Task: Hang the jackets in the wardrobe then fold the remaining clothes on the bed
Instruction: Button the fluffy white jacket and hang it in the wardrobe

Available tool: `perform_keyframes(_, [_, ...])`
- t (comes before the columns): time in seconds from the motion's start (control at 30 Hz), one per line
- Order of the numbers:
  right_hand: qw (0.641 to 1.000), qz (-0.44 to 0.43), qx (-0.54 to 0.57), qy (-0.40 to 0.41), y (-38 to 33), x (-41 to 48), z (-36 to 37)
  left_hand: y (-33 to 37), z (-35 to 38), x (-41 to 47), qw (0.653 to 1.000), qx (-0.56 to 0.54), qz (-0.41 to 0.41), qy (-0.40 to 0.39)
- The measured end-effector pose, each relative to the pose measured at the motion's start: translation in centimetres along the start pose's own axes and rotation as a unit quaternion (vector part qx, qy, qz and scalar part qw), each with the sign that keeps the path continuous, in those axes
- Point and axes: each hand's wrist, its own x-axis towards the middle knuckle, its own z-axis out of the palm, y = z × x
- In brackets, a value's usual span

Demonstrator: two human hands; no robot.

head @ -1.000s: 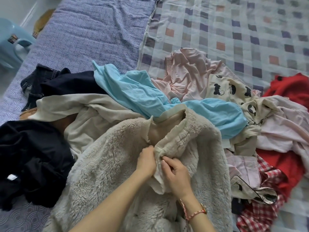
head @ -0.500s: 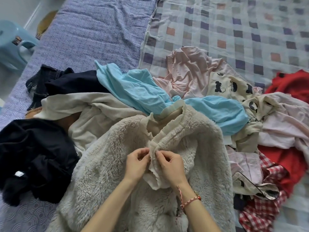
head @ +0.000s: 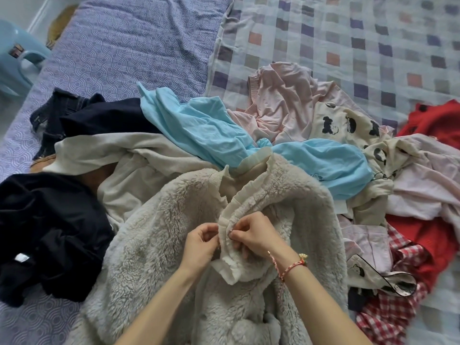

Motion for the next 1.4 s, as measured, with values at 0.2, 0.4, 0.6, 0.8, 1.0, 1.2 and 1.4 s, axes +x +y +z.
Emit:
perform_keyframes(0.2, [0.986,-0.074,-0.1,0.112,1.2,-0.4,2.7,-0.3,1.9,-0.7,0.997,-0.046,-0.022,0.066])
perform_keyframes(0.4, [0.991,-0.062,-0.064,0.104,2.3,-0.6,2.8,-1.0,3.6,-0.9,0.982,-0.005,-0.043,0.185])
perform_keyframes(0.6, [0.982,-0.125,-0.11,0.089,1.2,-0.4,1.3,-0.3,5.1,-0.8,0.95,-0.17,-0.142,0.219])
perform_keyframes(0.8, [0.968,0.011,0.229,0.104,1.6,-1.4,2.5,-0.7,4.4,-0.5,0.953,-0.219,-0.137,0.159])
perform_keyframes(1.0, [0.872,0.053,0.463,0.153,2.3,-4.3,0.8,-0.3,1.6,1.1,0.973,-0.096,-0.07,0.198])
perform_keyframes(1.2, [0.943,0.191,0.236,0.134,7.6,-9.4,3.7,0.6,1.5,2.7,0.905,-0.277,-0.321,0.016])
perform_keyframes(1.4, [0.98,0.125,-0.156,-0.005,10.2,-12.8,10.6,3.5,0.8,2.5,0.92,-0.221,-0.323,-0.006])
